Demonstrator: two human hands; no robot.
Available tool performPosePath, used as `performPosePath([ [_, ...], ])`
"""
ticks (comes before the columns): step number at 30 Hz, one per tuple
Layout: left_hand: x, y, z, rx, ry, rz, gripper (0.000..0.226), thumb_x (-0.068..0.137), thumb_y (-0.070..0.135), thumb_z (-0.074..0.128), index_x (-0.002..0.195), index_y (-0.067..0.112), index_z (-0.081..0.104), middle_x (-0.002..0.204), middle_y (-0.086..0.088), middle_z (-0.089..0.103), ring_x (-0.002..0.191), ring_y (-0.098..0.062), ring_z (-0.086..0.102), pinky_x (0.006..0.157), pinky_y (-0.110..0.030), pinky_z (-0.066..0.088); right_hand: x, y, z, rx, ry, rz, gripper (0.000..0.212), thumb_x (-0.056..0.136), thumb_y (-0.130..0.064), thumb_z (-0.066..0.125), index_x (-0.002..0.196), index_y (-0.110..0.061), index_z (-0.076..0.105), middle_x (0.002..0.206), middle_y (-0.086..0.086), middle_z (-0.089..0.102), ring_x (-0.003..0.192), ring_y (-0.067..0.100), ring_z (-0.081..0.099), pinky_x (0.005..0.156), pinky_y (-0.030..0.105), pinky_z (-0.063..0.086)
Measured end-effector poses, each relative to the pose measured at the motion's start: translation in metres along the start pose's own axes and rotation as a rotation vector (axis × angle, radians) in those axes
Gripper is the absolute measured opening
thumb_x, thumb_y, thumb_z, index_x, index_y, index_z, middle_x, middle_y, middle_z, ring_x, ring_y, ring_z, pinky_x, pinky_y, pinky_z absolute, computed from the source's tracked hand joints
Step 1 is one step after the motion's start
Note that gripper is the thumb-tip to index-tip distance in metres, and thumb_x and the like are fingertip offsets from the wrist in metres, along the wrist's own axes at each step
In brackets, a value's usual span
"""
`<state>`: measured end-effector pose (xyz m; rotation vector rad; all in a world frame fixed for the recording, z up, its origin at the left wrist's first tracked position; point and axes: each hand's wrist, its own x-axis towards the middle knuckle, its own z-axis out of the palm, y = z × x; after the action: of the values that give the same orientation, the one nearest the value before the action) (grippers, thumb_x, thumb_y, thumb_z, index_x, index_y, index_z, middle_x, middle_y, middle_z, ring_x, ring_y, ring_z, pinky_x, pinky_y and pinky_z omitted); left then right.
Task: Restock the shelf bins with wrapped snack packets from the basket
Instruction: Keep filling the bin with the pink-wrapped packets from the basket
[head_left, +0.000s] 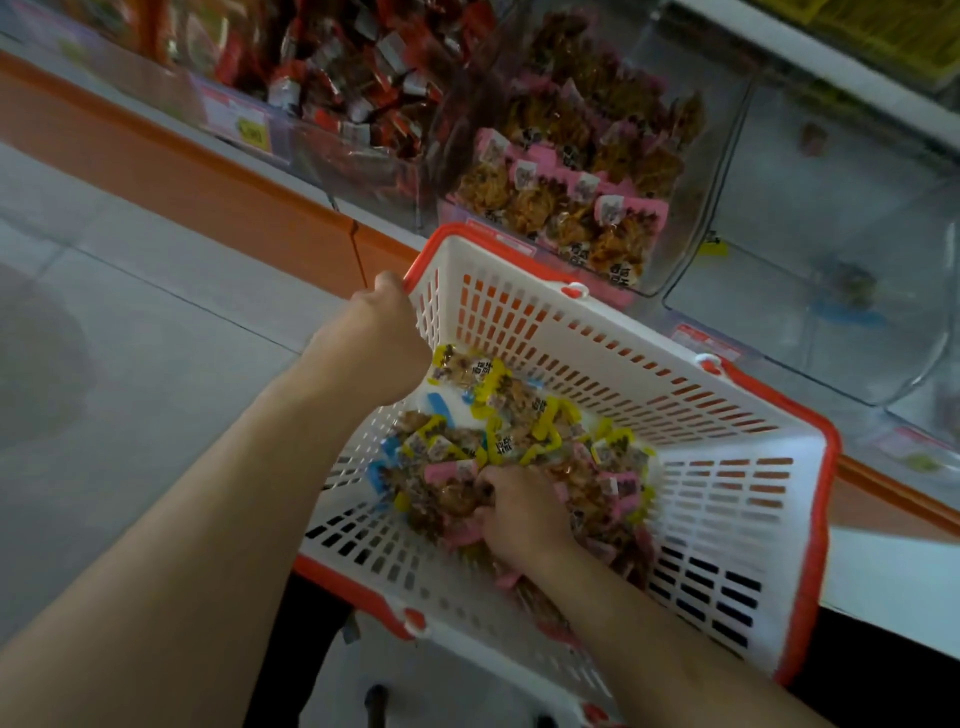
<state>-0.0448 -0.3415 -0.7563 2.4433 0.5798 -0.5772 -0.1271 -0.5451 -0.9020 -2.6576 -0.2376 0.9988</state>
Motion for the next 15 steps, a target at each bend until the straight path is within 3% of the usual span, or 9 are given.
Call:
performPosePath([
  [3,-0.003,0.005,-0.002,-0.020,-0.038,-0.059,0.037,0.091,0.008,0.052,0.127,0.011,0.042,0.115,-0.016,0.056,0.098,-0.036,0.061,0.085,-0.052,0.057,-0.009,-0.003,-0.003,0.040,0.030,-0.015,0.005,0.095,-0.025,0.075,0.094,-0.030,0.074,0.102,-0.008,0.057,0.113,0.023,0.054,0.092,0.044,0.051],
  [5,-0.004,0.010,-0.004,-0.011,-0.031,-0.101,0.046,0.090,0.011,0.056,0.134,0.011,0.040,0.129,-0.017,0.047,0.115,-0.040,0.055,0.098,-0.056,0.052,-0.016,-0.006,-0.020,0.204,0.020,0.013,0.014,0.099,-0.018,0.071,0.087,-0.025,0.071,0.097,-0.007,0.061,0.098,0.023,0.067,0.076,0.041,0.058],
  [7,-0.004,0.015,-0.008,-0.006,0.104,-0.041,0.053,0.090,0.014,0.060,0.139,0.010,0.041,0.139,-0.017,0.041,0.128,-0.039,0.044,0.105,-0.053,0.047,-0.021,-0.012,-0.046,0.451,-0.010,0.114,0.018,0.103,-0.017,0.069,0.086,-0.022,0.067,0.095,-0.003,0.069,0.080,0.018,0.074,0.055,0.031,0.059],
  [8,-0.005,0.018,-0.009,-0.020,0.202,0.031,0.053,0.090,0.015,0.060,0.140,0.010,0.042,0.141,-0.015,0.041,0.132,-0.036,0.041,0.107,-0.050,0.045,-0.024,-0.015,-0.062,0.534,0.004,0.143,0.018,0.102,-0.019,0.071,0.086,-0.024,0.067,0.094,-0.004,0.072,0.079,0.014,0.073,0.057,0.027,0.059],
  [10,-0.009,0.025,-0.012,-0.109,0.350,0.189,0.044,0.092,0.014,0.058,0.135,0.016,0.052,0.136,-0.008,0.049,0.128,-0.029,0.047,0.100,-0.039,0.047,-0.028,-0.017,-0.095,0.654,0.058,0.150,0.014,0.099,-0.020,0.076,0.087,-0.025,0.070,0.087,-0.006,0.077,0.081,0.015,0.076,0.075,0.037,0.065],
  [13,-0.017,0.039,-0.011,-0.289,0.324,0.240,0.021,0.095,0.017,0.055,0.111,0.027,0.064,0.103,0.005,0.065,0.090,-0.014,0.062,0.066,-0.010,0.044,-0.037,-0.020,-0.145,0.902,0.102,0.121,0.007,0.099,-0.010,0.074,0.093,-0.011,0.071,0.075,-0.004,0.076,0.068,0.023,0.078,0.079,0.054,0.066],
  [15,-0.019,0.048,-0.008,-0.364,0.240,0.179,0.012,0.097,0.024,0.056,0.095,0.030,0.066,0.081,0.007,0.069,0.069,-0.012,0.064,0.052,-0.017,0.046,-0.045,-0.018,-0.173,0.983,0.149,0.065,0.006,0.100,-0.005,0.072,0.095,-0.007,0.068,0.071,-0.003,0.074,0.063,0.023,0.075,0.078,0.056,0.065],
])
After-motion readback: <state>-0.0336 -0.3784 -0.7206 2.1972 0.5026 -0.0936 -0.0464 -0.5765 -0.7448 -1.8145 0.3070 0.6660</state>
